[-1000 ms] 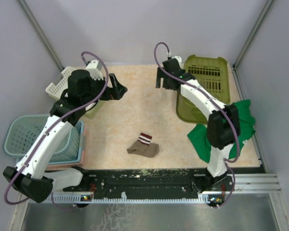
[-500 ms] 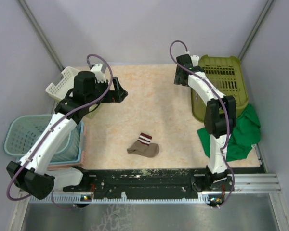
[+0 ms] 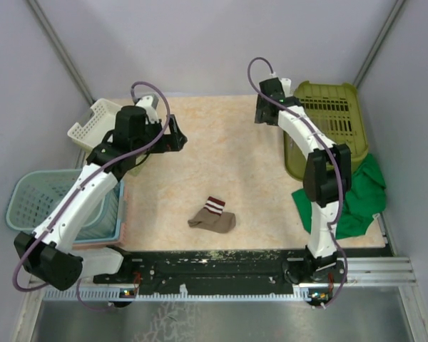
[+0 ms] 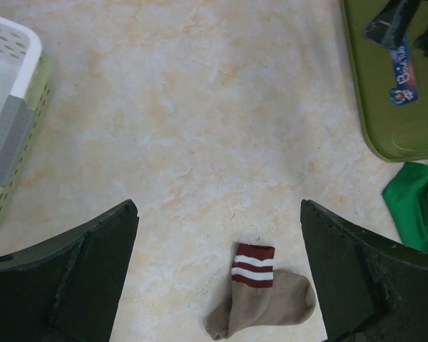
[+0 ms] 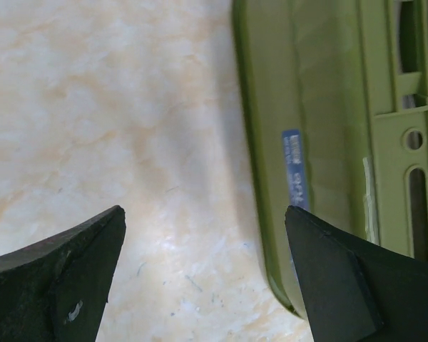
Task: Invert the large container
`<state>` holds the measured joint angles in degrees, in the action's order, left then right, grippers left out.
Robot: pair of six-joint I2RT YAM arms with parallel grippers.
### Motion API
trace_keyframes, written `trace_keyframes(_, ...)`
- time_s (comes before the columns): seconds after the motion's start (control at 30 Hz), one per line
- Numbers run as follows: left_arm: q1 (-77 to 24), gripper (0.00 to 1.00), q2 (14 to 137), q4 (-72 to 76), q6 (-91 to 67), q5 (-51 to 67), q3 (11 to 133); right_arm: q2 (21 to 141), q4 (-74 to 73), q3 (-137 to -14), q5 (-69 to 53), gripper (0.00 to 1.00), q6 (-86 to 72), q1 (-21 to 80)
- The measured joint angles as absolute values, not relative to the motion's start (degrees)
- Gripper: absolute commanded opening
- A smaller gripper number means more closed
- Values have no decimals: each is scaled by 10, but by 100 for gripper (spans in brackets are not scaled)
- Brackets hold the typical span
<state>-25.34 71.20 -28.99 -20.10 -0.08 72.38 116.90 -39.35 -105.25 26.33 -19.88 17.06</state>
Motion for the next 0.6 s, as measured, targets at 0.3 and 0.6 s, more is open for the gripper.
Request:
trace_keyframes(0.3, -227, 99, 828, -337, -199, -63, 809, 987, -295, -874, 140, 93, -173, 250)
trace_keyframes(0.6, -159, 99, 903, -369, -193, -77, 853, 912, -294, -776, 153, 94, -153, 237)
